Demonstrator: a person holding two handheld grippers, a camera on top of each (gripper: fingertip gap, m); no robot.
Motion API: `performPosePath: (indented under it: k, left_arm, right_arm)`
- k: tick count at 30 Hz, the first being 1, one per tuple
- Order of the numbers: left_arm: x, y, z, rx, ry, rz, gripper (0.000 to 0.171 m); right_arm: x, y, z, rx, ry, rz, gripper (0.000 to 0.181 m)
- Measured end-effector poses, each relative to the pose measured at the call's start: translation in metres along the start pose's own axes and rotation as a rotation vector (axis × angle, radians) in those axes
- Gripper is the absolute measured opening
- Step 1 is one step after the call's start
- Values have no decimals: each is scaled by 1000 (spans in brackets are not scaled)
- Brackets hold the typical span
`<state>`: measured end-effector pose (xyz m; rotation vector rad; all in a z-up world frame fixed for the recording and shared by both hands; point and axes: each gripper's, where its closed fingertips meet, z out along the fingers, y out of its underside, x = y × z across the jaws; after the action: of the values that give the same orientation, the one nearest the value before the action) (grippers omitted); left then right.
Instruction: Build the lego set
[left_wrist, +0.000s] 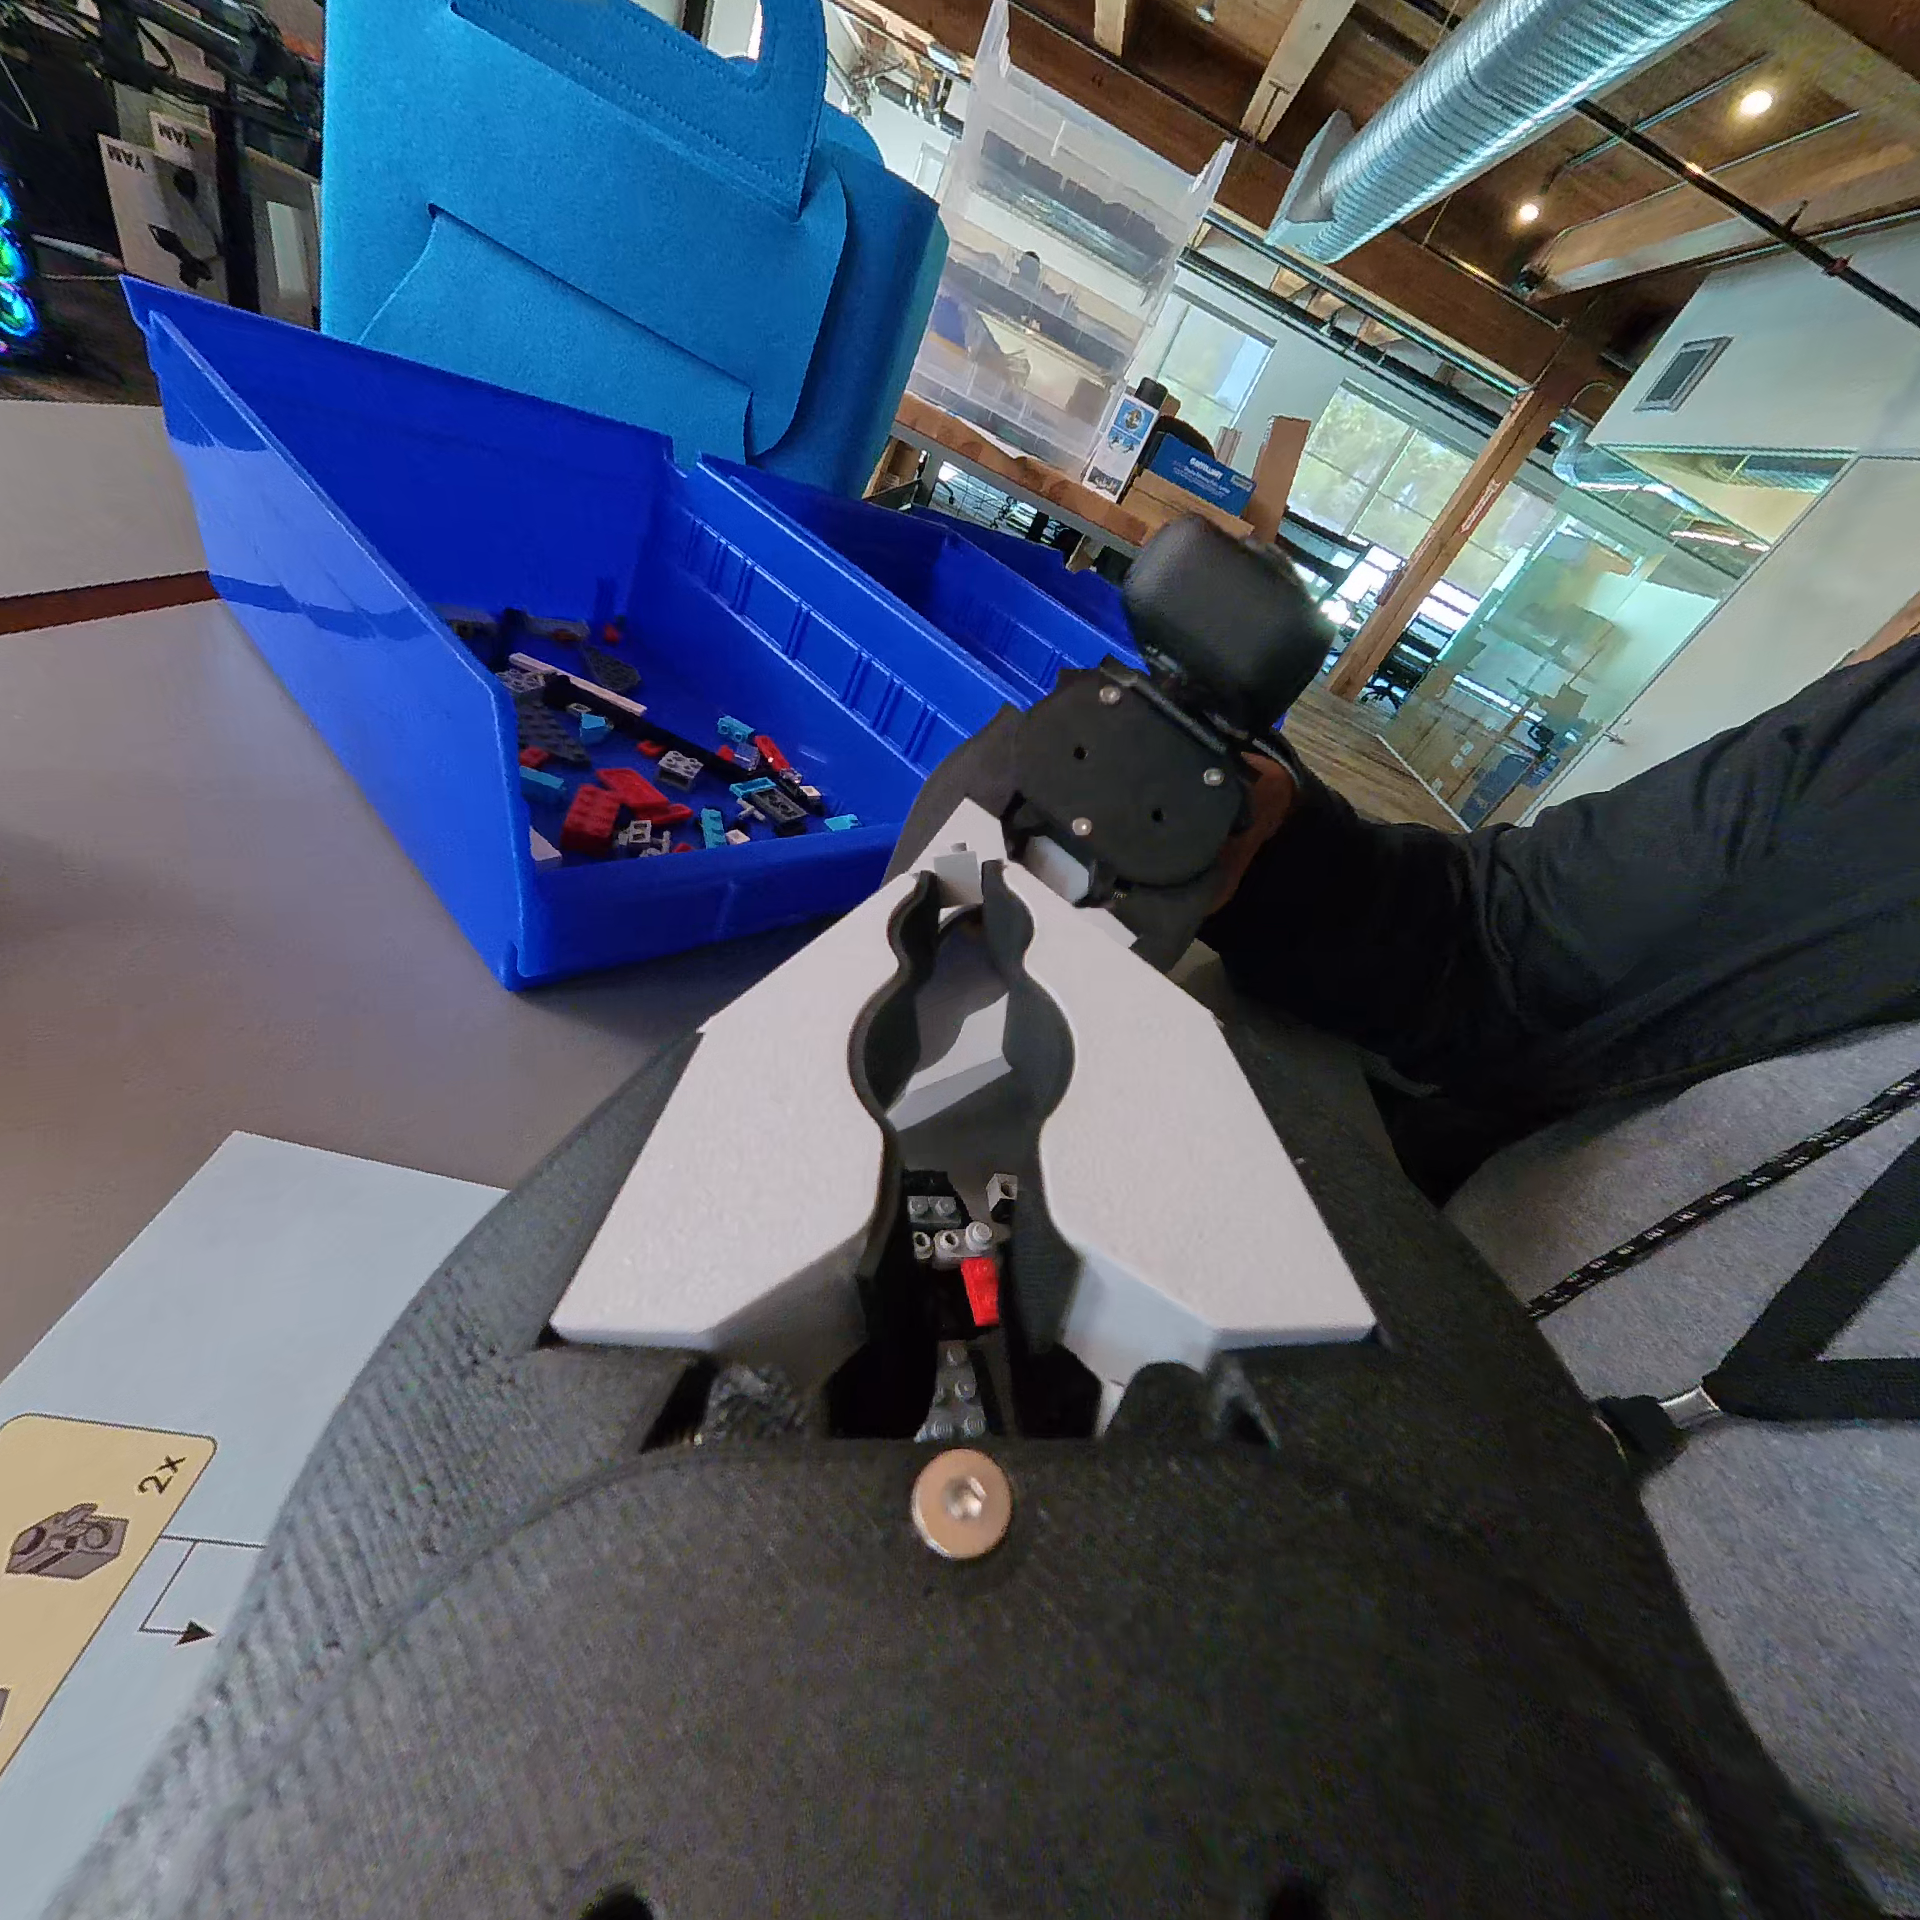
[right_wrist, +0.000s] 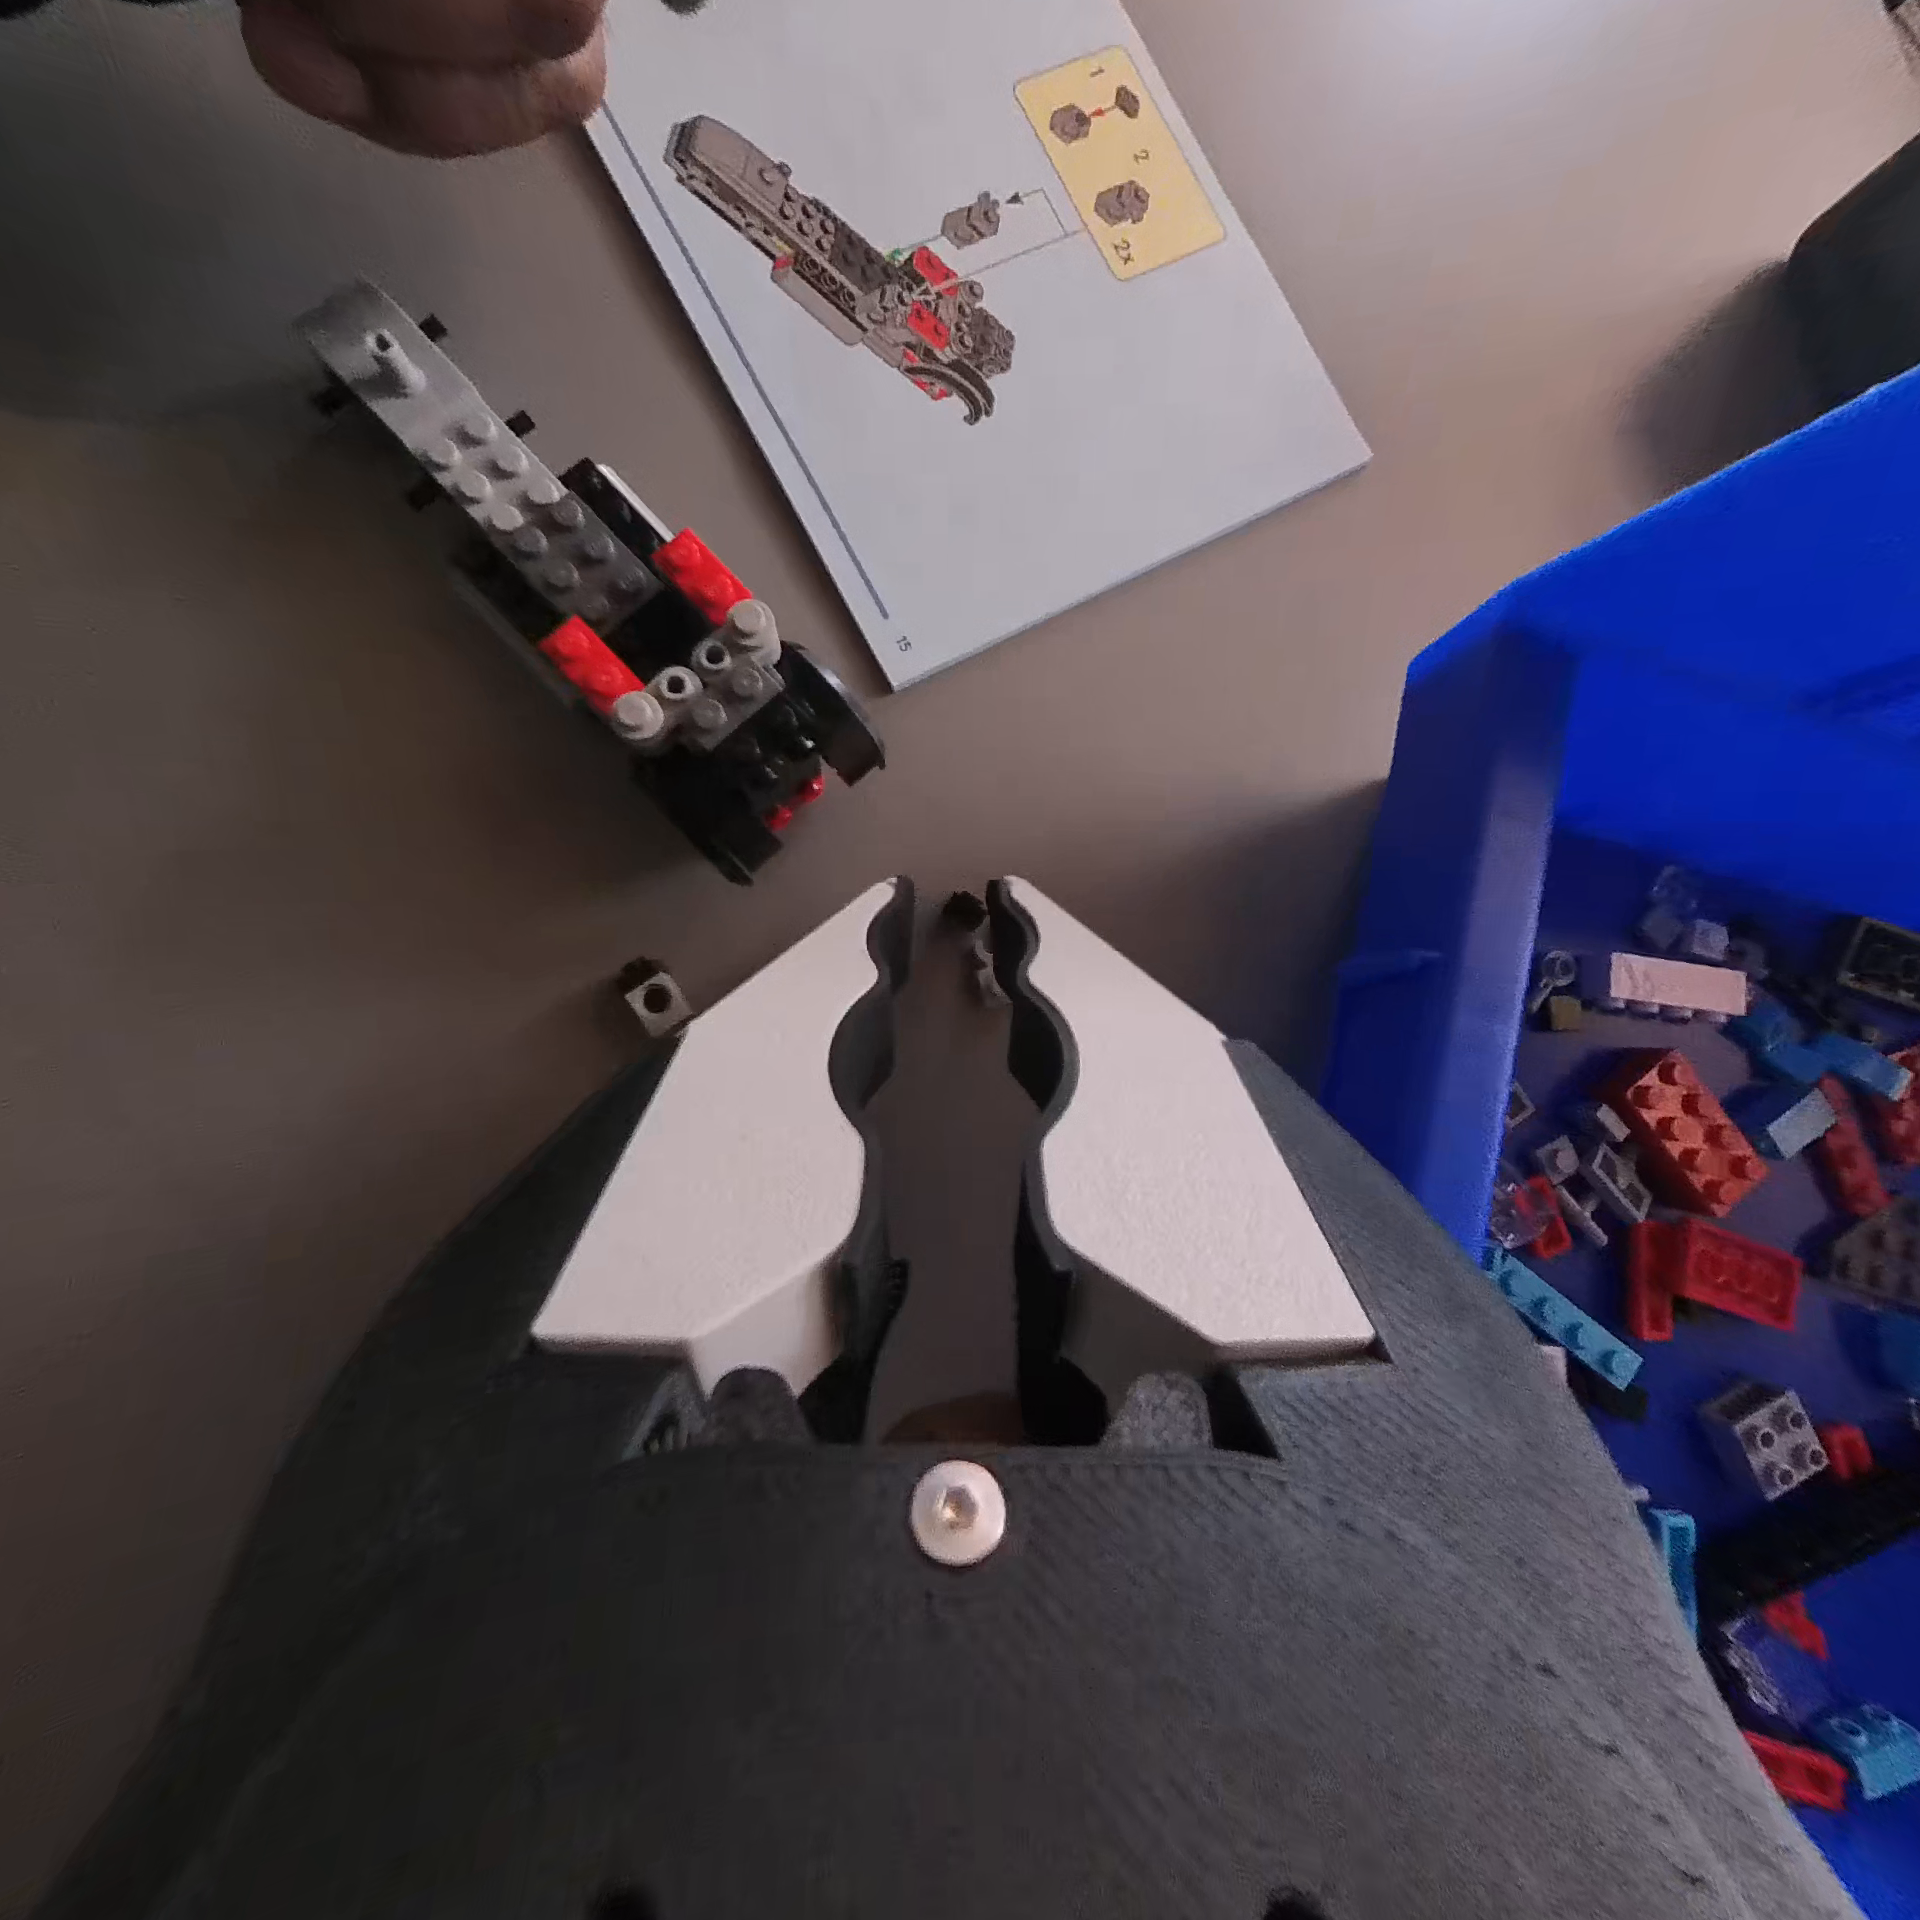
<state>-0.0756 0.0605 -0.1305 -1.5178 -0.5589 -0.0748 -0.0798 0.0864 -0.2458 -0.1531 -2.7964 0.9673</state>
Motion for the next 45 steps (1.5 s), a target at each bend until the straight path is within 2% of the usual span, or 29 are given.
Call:
performPosePath:
  k: [12,23,36,40,45]
  left_arm:
    - [-2,-1,-1,3,-5,-6,8]
    - [-1,1,1,-1,2,-12,8]
    - [0,1,1,0,6,-7,8]
    - [0,1,1,0,7,-6,8]
    - [1,2,1,-3,10,-5,8]
  right_arm:
    - [-15,10,-7,-36,-56,2,16]
    - [-5,0,-6,58,6,24,15]
    - [-18,11,-4,-10,-65,29,15]
    - [-5,4,-9,39,-12,47,14]
    - [-4,11,-3,2,3,42,13]
